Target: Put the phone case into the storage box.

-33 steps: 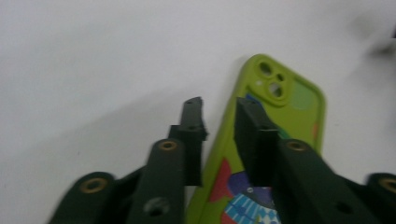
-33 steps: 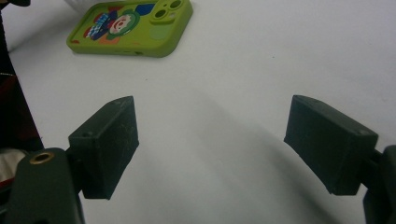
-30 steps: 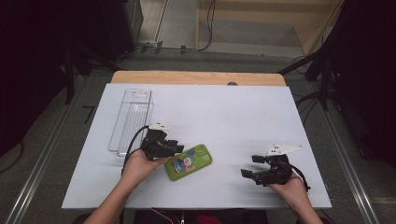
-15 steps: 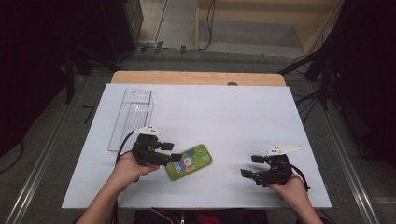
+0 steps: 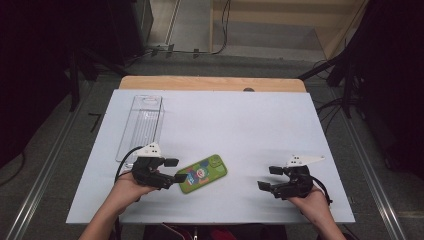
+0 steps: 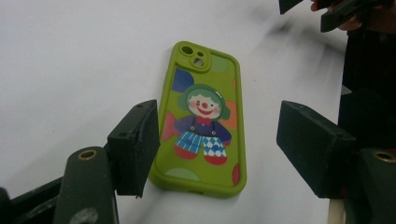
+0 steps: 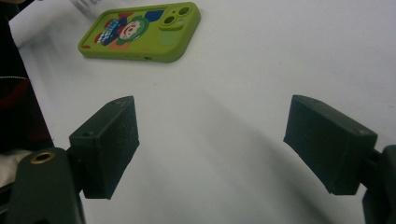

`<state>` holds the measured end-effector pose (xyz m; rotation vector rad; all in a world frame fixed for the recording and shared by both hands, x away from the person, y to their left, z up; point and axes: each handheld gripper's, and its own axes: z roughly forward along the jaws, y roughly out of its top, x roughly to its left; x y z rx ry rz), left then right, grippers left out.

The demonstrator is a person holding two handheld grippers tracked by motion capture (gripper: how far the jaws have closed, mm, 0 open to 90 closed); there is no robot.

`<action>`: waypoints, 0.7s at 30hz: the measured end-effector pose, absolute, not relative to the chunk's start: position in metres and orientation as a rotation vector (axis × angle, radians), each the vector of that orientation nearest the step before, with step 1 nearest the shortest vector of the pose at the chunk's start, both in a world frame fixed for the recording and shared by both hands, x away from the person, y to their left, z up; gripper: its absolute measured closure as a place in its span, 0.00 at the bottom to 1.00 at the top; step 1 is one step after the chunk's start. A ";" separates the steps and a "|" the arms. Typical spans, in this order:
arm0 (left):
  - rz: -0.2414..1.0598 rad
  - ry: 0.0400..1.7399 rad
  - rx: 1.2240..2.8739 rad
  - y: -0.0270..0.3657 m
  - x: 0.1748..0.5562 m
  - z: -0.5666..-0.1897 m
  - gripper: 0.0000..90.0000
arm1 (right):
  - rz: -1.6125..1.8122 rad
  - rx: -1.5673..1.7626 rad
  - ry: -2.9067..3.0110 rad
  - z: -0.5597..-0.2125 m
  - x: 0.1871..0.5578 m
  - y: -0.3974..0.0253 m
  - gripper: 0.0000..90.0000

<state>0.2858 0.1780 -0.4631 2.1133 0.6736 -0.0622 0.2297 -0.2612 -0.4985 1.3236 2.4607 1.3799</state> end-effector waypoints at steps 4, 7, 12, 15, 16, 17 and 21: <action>-0.041 0.690 2.102 0.186 0.281 -0.465 0.34 | 1.378 1.321 2.462 -0.498 0.230 -0.261 0.17; -0.031 0.692 2.100 0.191 0.278 -0.467 0.34 | 1.377 1.324 2.461 -0.498 0.230 -0.262 0.17; -0.011 0.705 2.087 0.199 0.272 -0.468 0.34 | 1.382 1.328 2.464 -0.498 0.230 -0.262 0.17; -0.008 0.711 2.084 0.203 0.268 -0.470 0.32 | 1.394 1.332 2.471 -0.499 0.230 -0.262 0.17; -0.005 0.709 2.089 0.204 0.267 -0.471 0.32 | 1.392 1.335 2.472 -0.498 0.230 -0.262 0.17; 0.000 0.708 2.093 0.205 0.266 -0.472 0.32 | 1.390 1.329 2.474 -0.498 0.230 -0.262 0.17; 0.010 0.724 2.082 0.210 0.263 -0.474 0.32 | 1.382 1.318 2.474 -0.498 0.230 -0.261 0.17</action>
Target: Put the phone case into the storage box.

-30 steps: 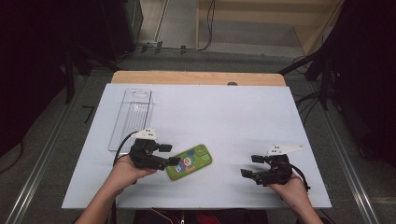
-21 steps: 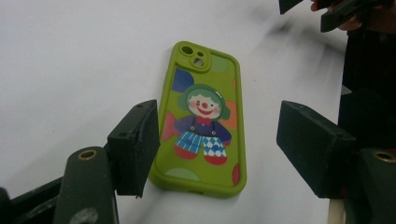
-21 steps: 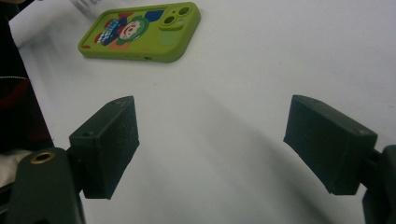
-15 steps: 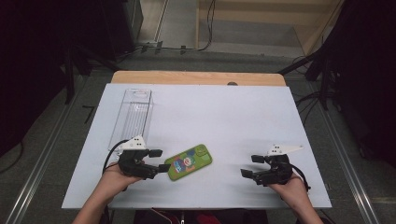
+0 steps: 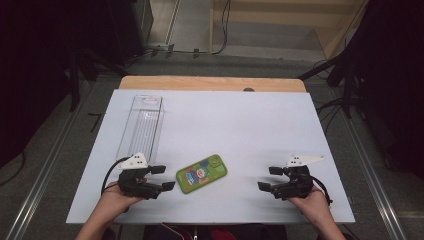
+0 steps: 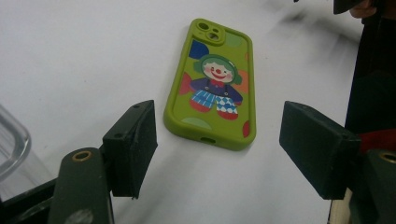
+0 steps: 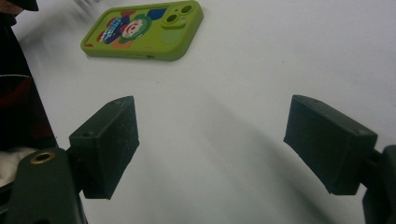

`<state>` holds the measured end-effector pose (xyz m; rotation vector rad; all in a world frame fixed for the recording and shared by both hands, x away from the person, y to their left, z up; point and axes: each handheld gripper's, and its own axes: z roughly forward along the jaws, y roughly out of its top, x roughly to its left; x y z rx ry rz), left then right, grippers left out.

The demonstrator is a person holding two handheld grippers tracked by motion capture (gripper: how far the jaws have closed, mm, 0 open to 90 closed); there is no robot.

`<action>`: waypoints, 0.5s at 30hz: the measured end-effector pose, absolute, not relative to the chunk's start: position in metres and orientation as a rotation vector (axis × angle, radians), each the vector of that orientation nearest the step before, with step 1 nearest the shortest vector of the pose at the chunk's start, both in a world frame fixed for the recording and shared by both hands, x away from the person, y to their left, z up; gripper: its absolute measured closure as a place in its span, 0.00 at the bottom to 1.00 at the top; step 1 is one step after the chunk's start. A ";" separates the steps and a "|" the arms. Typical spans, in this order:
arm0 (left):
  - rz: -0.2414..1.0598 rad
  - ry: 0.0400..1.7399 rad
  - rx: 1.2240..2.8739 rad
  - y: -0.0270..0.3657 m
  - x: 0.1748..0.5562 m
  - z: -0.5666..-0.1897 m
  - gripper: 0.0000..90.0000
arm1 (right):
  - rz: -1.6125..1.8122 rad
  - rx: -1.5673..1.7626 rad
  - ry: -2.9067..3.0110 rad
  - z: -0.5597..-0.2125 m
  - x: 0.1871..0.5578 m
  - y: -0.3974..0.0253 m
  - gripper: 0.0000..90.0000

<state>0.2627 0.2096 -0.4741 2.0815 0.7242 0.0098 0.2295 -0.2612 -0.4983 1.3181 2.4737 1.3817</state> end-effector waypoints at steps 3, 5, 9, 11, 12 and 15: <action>0.015 0.726 2.077 0.213 0.260 -0.476 0.32 | 1.379 1.315 2.474 -0.498 0.229 -0.261 0.17; 0.027 0.732 2.073 0.215 0.258 -0.478 0.32 | 1.377 1.313 2.476 -0.498 0.229 -0.262 0.17; 0.037 0.745 2.069 0.220 0.255 -0.481 0.32 | 1.379 1.315 2.477 -0.498 0.229 -0.262 0.17; 0.039 0.754 2.067 0.222 0.254 -0.482 0.32 | 1.379 1.312 2.479 -0.498 0.228 -0.262 0.17; 0.042 0.757 2.065 0.222 0.254 -0.483 0.32 | 1.379 1.312 2.479 -0.498 0.228 -0.262 0.17; 0.027 0.773 2.057 0.223 0.254 -0.482 0.32 | 1.369 1.311 2.484 -0.499 0.228 -0.262 0.17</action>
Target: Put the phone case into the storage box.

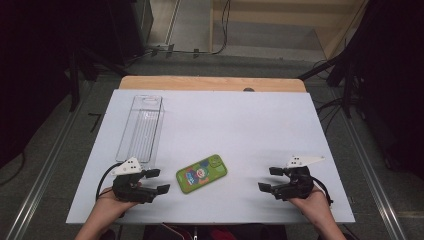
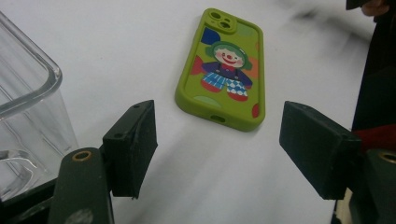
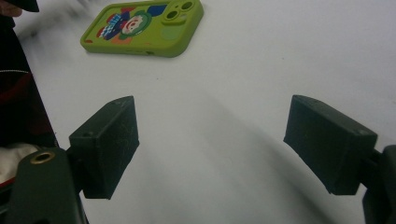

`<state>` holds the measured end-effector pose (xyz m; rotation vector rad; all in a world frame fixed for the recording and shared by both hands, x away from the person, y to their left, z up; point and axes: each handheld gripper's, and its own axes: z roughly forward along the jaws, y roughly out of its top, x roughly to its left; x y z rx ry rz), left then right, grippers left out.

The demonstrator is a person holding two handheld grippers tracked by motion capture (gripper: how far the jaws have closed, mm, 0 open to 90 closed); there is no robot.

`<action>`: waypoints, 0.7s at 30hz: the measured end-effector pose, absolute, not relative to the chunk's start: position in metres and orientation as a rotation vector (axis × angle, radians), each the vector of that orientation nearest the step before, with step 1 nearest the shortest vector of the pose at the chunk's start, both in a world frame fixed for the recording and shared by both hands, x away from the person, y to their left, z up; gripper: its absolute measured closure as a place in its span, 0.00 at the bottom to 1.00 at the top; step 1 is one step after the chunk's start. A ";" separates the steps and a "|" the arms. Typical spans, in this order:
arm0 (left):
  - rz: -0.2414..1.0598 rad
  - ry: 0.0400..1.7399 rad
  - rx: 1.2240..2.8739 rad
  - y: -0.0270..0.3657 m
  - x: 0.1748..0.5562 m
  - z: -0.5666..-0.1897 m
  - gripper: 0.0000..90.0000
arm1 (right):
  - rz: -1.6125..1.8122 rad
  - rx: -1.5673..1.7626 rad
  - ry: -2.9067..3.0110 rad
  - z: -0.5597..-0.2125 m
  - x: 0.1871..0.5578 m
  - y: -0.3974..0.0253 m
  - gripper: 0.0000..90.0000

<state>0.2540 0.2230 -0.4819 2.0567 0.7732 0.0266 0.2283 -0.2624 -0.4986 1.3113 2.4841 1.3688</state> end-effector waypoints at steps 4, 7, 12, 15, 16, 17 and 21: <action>0.018 0.782 2.059 0.221 0.255 -0.482 0.32 | 1.370 1.313 2.487 -0.500 0.229 -0.263 0.17; 0.023 0.772 2.062 0.218 0.254 -0.478 0.32 | 1.371 1.313 2.489 -0.500 0.229 -0.262 0.17; 0.031 0.749 2.039 0.211 0.254 -0.467 0.32 | 1.381 1.311 2.485 -0.500 0.228 -0.262 0.17; 0.031 0.735 2.039 0.207 0.256 -0.463 0.32 | 1.384 1.302 2.491 -0.500 0.229 -0.262 0.17; 0.028 0.742 2.043 0.204 0.257 -0.461 0.32 | 1.384 1.300 2.492 -0.500 0.229 -0.262 0.17; 0.024 0.747 2.043 0.203 0.258 -0.461 0.32 | 1.385 1.301 2.492 -0.500 0.229 -0.261 0.17; -0.005 0.759 2.053 0.196 0.263 -0.459 0.32 | 1.381 1.304 2.493 -0.500 0.229 -0.261 0.17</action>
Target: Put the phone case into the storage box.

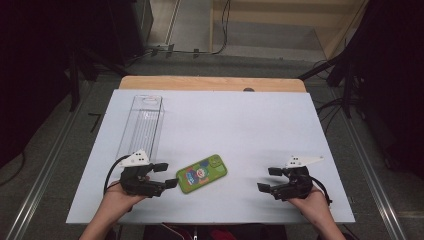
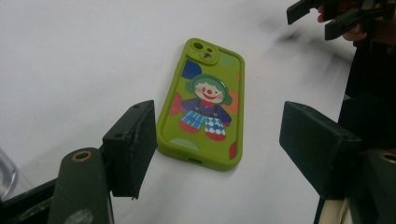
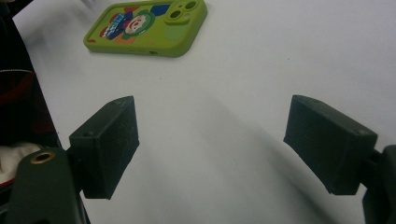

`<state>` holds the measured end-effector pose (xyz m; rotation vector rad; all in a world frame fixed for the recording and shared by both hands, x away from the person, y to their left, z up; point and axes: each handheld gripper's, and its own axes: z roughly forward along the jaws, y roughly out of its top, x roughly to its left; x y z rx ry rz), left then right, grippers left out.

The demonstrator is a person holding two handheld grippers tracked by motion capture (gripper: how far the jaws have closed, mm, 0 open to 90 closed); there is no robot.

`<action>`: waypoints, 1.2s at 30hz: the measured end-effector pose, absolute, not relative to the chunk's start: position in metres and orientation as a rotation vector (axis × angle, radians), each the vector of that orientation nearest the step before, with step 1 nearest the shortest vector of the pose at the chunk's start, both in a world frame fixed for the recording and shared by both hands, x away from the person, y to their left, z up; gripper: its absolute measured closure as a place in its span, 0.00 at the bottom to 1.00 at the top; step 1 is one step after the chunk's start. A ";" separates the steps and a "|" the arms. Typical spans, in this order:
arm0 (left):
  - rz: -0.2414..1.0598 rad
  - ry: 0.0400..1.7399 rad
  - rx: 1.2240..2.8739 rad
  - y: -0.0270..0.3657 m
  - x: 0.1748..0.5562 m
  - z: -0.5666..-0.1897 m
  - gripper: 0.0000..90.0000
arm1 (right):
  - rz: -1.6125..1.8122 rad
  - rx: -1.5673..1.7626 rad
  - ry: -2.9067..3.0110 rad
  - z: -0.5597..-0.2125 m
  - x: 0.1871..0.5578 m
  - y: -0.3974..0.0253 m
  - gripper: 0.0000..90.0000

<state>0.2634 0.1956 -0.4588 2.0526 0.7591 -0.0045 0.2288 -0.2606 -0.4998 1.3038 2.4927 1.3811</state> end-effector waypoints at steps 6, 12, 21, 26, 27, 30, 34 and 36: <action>-0.028 0.738 2.053 0.183 0.270 -0.455 0.32 | 1.390 1.297 2.489 -0.499 0.229 -0.260 0.17; -0.038 0.731 2.074 0.173 0.277 -0.456 0.30 | 1.390 1.296 2.490 -0.499 0.228 -0.260 0.17; -0.081 0.694 2.075 0.162 0.286 -0.455 0.24 | 1.390 1.298 2.489 -0.499 0.228 -0.260 0.17; -0.091 0.672 2.074 0.155 0.290 -0.454 0.14 | 1.390 1.296 2.489 -0.499 0.229 -0.261 0.17; -0.076 0.672 2.084 0.153 0.291 -0.454 0.05 | 1.390 1.297 2.489 -0.499 0.229 -0.261 0.17; -0.060 0.656 2.092 0.149 0.291 -0.454 0.00 | 1.389 1.296 2.489 -0.499 0.229 -0.261 0.17; -0.048 0.652 2.090 0.147 0.294 -0.453 0.00 | 1.390 1.297 2.488 -0.499 0.229 -0.261 0.17; -0.051 0.654 2.083 0.146 0.295 -0.453 0.00 | 1.390 1.296 2.488 -0.499 0.229 -0.261 0.17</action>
